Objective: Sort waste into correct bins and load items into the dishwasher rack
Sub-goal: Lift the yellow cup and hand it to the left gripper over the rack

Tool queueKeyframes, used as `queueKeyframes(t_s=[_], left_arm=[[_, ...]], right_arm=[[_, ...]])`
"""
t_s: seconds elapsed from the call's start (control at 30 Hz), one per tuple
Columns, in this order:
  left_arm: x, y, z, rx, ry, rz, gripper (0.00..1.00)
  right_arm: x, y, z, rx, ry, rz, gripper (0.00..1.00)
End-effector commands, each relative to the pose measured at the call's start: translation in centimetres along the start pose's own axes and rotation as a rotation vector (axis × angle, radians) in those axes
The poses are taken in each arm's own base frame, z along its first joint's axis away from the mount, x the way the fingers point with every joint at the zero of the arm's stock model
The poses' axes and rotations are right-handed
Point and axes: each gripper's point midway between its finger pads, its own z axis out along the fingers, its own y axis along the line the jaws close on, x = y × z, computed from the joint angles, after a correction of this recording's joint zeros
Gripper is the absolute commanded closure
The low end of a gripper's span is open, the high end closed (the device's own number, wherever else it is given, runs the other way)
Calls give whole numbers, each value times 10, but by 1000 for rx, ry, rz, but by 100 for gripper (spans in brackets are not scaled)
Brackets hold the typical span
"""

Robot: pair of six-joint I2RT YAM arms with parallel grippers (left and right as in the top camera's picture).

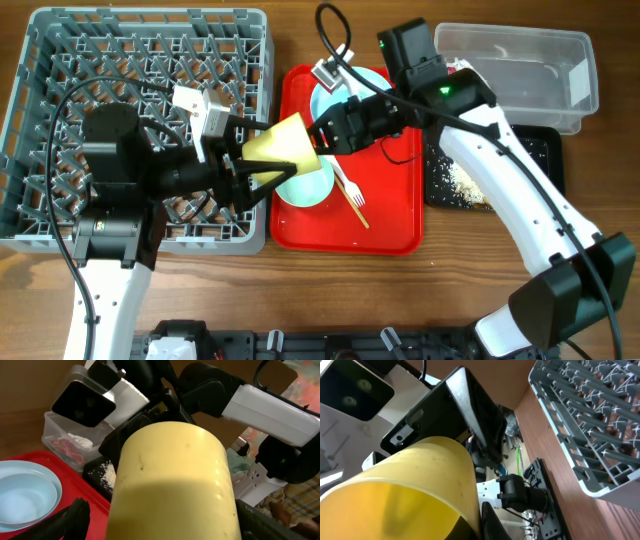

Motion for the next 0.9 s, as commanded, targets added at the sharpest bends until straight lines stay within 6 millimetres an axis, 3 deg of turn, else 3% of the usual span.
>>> queueKeyframes(t_s=[0.0,0.67,0.87], left_arm=[[-3,-5,1,16,0,15,15],[-6,-3,0,4,-8,29,11],[-6,-3,0,4,-8,29,19]], right_arm=[[0,1,2,-19,6,5,96],[-10,-1,-7,-12,-24,0,96],[-9,-1,-6,-10,-23,8,96]])
